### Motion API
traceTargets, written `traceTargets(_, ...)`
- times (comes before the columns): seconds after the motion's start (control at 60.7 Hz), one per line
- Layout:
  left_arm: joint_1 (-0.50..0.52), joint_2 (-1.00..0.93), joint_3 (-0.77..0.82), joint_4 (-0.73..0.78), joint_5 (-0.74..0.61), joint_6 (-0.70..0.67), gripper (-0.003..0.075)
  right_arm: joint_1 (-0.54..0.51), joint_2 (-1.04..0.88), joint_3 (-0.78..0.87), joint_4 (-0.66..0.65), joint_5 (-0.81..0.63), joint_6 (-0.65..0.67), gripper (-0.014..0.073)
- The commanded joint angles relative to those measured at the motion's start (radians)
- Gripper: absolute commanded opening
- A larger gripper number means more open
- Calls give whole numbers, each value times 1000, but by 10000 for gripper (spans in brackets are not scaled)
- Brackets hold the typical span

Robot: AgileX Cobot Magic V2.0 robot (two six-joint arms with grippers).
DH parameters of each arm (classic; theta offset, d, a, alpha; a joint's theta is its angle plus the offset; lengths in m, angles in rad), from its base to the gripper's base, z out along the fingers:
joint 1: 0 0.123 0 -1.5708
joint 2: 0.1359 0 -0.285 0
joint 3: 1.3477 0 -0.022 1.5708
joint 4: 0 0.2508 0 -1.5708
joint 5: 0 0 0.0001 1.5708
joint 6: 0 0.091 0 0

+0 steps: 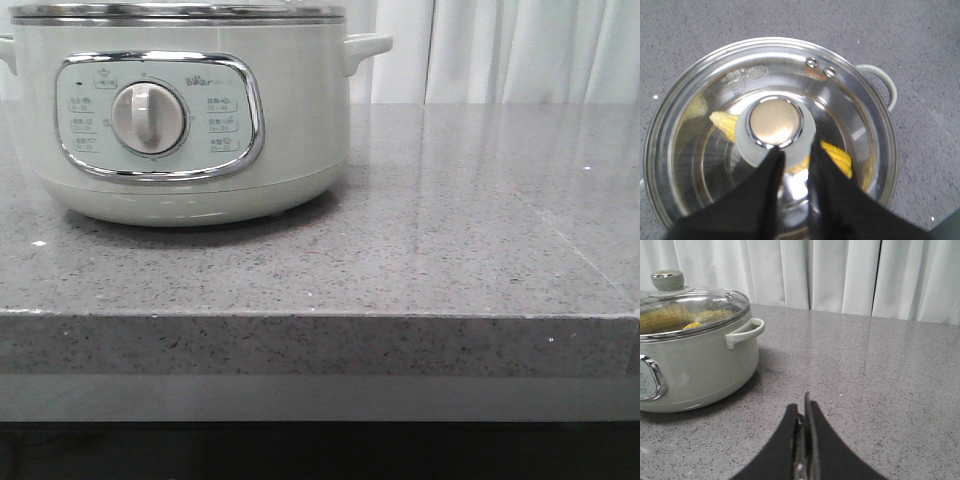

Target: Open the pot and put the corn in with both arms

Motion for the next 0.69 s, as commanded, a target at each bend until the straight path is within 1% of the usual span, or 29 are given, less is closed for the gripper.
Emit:
traceTargets(0.0,-5,-55,-30,-22,-25,7,-18,-7,7,-28,13,-82,-11,-69)
traceTargets(0.148,-5,-88,-24,-22,-21,14,-18,-7,7,-28,13,-74,-11,-69)
traceTargets(0.247,-5,-146,31,-37,-42,29,-18,-7,7,-28,13,-74,-11,-69)
traceTargets(0.297,-5,-188,96,-46,-76,31,-18,-7,7,-28,13,-74,-11,-69)
traceTargets(0.396,-5,-294,239,-46,-191,31,-18,-7,7,-28,13,-74,-11,-69)
traceTargets(0.511,-5,-442,451,-46,-336,31,-18,-7,7,-28,13,-74,-11,-69)
traceTargets(0.676,-5,-665,749,-46,-493,31,-18,-7,7,-28,13,-74,-11,-69)
